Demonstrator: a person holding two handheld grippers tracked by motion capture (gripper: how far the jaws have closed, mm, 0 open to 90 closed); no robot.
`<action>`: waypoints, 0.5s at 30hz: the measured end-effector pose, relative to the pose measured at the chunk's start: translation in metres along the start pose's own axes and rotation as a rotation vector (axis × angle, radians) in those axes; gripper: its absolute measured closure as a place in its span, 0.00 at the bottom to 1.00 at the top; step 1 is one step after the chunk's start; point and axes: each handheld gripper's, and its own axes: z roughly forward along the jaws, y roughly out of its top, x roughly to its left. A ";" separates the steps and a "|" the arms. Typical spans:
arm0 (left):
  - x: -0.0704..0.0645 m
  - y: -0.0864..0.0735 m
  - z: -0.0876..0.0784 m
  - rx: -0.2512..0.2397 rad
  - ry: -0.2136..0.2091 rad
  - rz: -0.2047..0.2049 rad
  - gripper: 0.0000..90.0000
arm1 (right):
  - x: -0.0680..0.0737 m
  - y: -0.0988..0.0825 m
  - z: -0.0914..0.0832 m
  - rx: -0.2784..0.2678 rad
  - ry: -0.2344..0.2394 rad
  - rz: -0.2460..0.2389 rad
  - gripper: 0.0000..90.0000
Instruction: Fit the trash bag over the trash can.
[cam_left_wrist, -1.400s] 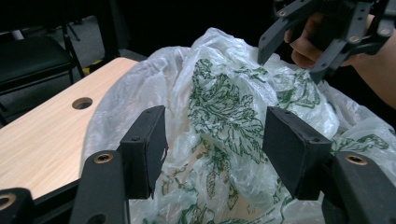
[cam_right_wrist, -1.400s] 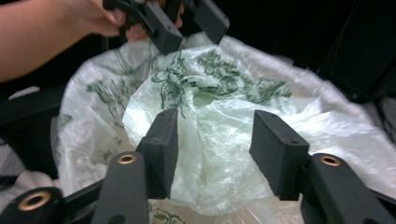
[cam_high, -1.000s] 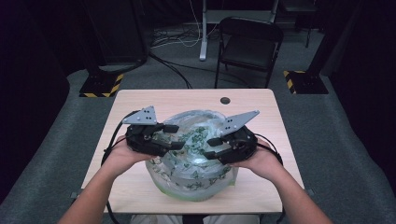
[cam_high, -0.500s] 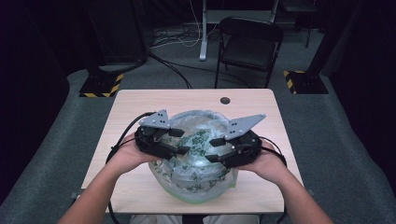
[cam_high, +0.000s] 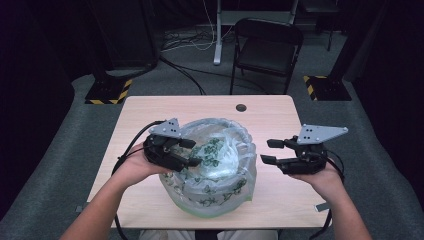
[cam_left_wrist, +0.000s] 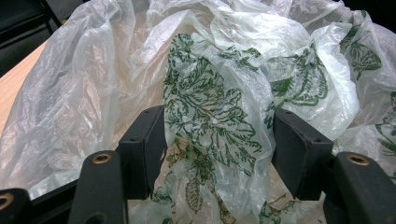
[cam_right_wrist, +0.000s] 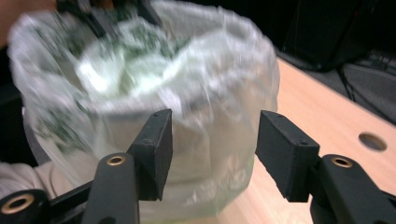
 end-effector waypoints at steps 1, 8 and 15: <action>0.000 0.000 0.000 0.000 0.001 0.000 0.43 | -0.001 -0.003 0.003 0.011 -0.001 0.004 0.50; 0.001 -0.004 -0.002 0.000 0.006 -0.004 0.43 | -0.001 -0.008 0.027 0.026 0.061 -0.001 0.50; 0.004 -0.014 -0.014 -0.004 0.025 -0.023 0.43 | 0.008 -0.003 0.045 0.014 0.185 -0.045 0.51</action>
